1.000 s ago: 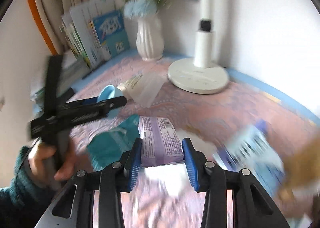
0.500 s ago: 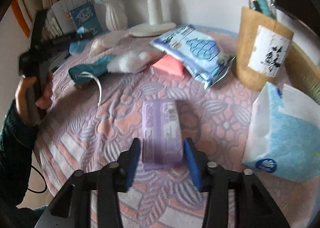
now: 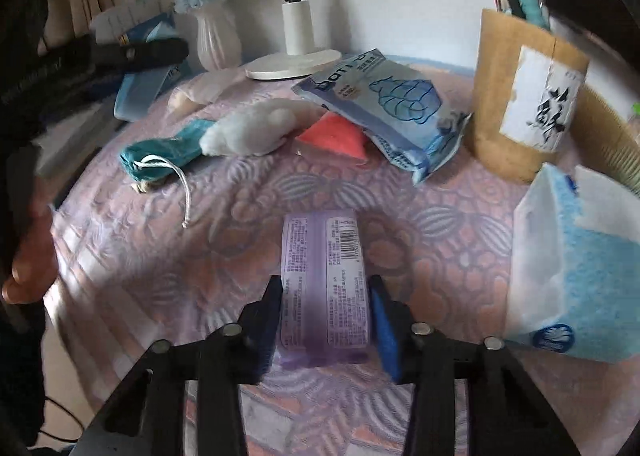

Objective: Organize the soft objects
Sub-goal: 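Carry the ring and wipes pack to the woven tray and open both grippers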

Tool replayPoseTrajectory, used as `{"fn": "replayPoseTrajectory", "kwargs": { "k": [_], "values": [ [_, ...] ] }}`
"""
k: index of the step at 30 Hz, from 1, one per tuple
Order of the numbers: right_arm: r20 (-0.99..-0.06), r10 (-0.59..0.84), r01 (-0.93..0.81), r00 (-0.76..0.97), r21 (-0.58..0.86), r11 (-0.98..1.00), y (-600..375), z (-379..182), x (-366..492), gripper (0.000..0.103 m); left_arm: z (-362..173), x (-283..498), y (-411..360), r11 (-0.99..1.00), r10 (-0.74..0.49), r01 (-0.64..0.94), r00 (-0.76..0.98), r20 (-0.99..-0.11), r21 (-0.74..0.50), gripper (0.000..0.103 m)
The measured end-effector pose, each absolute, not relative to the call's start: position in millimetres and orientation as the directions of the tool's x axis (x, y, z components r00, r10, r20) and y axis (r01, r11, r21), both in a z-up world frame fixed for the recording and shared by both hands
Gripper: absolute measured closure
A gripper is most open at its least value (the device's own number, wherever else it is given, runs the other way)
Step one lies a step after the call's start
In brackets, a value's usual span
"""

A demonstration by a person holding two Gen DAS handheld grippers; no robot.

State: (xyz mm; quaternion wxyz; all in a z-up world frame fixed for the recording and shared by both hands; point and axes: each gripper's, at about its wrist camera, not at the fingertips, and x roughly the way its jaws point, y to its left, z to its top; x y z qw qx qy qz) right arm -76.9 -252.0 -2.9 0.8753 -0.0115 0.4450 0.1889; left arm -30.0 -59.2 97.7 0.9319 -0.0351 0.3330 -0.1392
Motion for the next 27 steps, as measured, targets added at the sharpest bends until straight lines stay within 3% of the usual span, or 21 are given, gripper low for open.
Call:
{"fn": "replayPoseTrajectory", "kwargs": {
  "k": [9, 17, 27],
  "values": [
    [-0.721, 0.358, -0.317, 0.594, 0.199, 0.927, -279, 28, -92, 0.064, 106, -43, -105, 0.96, -0.248, 0.275, 0.755, -0.608, -0.049, 0.038],
    [-0.648, 0.357, -0.275, 0.673, 0.229, 0.934, -321, 70, -100, 0.064, 118, -50, -133, 0.955, -0.262, 0.294, 0.754, -0.602, -0.046, 0.038],
    [-0.585, 0.226, -0.093, 0.779, 0.249, 0.964, -408, 105, -114, 0.064, 124, -56, -191, 0.887, -0.411, 0.454, 0.689, -0.597, -0.086, 0.038]
  ]
}}
